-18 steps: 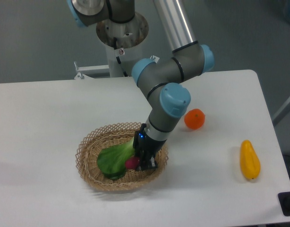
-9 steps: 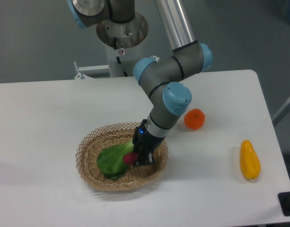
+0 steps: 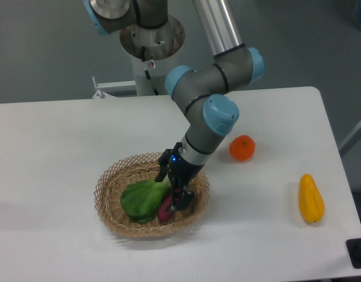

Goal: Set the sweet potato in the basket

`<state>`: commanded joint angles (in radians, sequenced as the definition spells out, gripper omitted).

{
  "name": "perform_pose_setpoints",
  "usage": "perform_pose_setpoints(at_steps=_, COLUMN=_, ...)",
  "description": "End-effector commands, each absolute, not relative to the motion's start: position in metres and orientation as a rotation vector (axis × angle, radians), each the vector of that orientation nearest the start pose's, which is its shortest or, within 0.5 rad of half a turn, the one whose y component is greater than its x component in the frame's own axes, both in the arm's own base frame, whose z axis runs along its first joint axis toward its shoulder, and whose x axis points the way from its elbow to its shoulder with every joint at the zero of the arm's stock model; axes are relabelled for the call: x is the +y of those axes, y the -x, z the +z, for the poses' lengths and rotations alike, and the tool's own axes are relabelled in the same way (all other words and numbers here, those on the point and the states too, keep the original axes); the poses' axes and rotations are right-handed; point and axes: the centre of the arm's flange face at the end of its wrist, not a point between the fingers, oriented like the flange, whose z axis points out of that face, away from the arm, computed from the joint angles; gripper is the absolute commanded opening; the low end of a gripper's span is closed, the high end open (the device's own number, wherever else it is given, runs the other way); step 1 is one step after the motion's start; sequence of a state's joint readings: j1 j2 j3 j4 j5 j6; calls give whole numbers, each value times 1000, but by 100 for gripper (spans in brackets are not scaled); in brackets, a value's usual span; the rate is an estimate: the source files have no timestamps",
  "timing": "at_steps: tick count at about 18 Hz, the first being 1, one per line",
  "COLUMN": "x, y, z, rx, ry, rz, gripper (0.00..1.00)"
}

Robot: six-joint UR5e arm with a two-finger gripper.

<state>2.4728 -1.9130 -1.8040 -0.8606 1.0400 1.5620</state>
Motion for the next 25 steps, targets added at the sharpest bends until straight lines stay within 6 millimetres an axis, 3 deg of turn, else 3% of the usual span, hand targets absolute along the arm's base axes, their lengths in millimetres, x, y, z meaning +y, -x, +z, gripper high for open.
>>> perform_pose_setpoints(at_steps=3, x=498, y=357, z=286, rx=818, ry=2495, rz=-34, gripper=100)
perform_pose_setpoints(at_steps=6, x=487, y=388, z=304, rx=726, ry=2553, rz=39, gripper=100)
perform_pose_setpoints(at_steps=13, x=426, y=459, z=309, rx=572, ry=2694, rz=149, gripper=100)
perform_pose_setpoints(at_steps=18, x=403, y=485, z=313, rx=539, ry=2792, rz=207, gripper=100)
perform_pose_setpoints(at_steps=25, x=371, y=526, z=331, rx=547, ry=2882, rz=122, gripper=100)
